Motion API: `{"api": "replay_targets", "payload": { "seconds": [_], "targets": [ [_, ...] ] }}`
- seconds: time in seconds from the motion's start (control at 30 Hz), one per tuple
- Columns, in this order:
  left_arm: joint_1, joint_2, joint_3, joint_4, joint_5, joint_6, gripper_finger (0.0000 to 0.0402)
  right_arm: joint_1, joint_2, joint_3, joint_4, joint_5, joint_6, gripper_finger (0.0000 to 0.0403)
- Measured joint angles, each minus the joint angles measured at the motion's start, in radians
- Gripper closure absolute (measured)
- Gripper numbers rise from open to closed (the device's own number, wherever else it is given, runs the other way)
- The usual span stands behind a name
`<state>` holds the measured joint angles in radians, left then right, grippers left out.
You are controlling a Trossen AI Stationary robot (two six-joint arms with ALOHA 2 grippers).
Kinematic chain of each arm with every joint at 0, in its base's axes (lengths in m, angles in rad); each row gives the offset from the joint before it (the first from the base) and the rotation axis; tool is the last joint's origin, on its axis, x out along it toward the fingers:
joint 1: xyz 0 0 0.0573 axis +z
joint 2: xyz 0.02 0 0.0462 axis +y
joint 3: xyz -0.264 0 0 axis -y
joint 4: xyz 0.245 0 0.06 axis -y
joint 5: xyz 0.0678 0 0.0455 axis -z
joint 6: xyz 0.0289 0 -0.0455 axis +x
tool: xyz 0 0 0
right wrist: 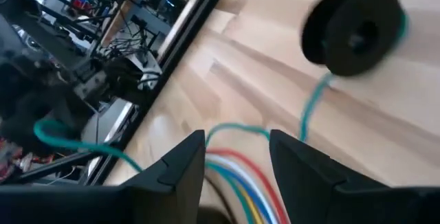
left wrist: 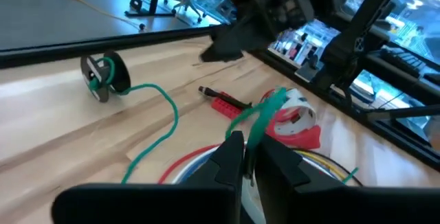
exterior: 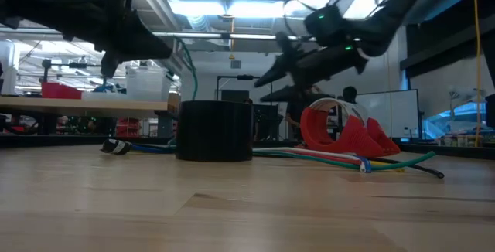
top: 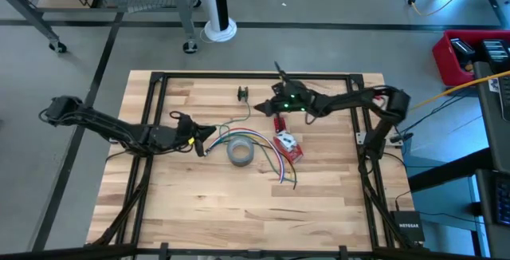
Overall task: Coil cords
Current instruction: Coil the green wire onto the black spool
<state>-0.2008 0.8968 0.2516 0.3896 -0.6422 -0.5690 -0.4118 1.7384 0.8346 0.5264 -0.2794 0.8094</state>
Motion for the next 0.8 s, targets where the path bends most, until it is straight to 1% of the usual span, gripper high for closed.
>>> {"api": "replay_targets", "payload": {
  "seconds": [0.1, 0.2, 0.3, 0.37, 0.43, 0.5, 0.57, 0.67, 0.8],
  "targets": [
    [0.0, 0.026, 0.0, -0.002, 0.0, -0.008, 0.0374, -0.001, 0.073, 0.09, -0.003, 0.009, -0.008, 0.0237],
    [0.0, 0.044, 0.0, 0.0, 0.008, -0.014, 0.0373, -0.001, 0.13, 0.176, -0.041, 0.052, -0.053, 0.0237],
    [0.0, 0.05, 0.0, -0.004, 0.051, -0.037, 0.0373, -0.001, 0.162, 0.27, -0.168, 0.105, -0.109, 0.0237],
    [-0.002, 0.05, 0.0, -0.004, 0.095, -0.043, 0.0373, -0.001, 0.168, 0.326, -0.283, 0.164, -0.143, 0.0237],
    [-0.009, 0.05, 0.0, -0.003, 0.115, -0.043, 0.0373, -0.001, 0.174, 0.375, -0.38, 0.232, -0.183, 0.0237],
    [-0.016, 0.05, 0.0, -0.003, 0.116, -0.043, 0.0373, -0.001, 0.174, 0.406, -0.437, 0.286, -0.191, 0.0237],
    [-0.02, 0.05, 0.0, -0.004, 0.115, -0.043, 0.0373, -0.001, 0.174, 0.428, -0.448, 0.316, -0.189, 0.0237],
    [-0.021, 0.05, 0.0, -0.003, 0.116, -0.043, 0.0373, -0.001, 0.173, 0.447, -0.45, 0.324, -0.184, 0.0237],
    [-0.021, 0.05, 0.0, -0.002, 0.116, -0.042, 0.0373, -0.001, 0.174, 0.45, -0.461, 0.324, -0.135, 0.0237]
  ]
}}
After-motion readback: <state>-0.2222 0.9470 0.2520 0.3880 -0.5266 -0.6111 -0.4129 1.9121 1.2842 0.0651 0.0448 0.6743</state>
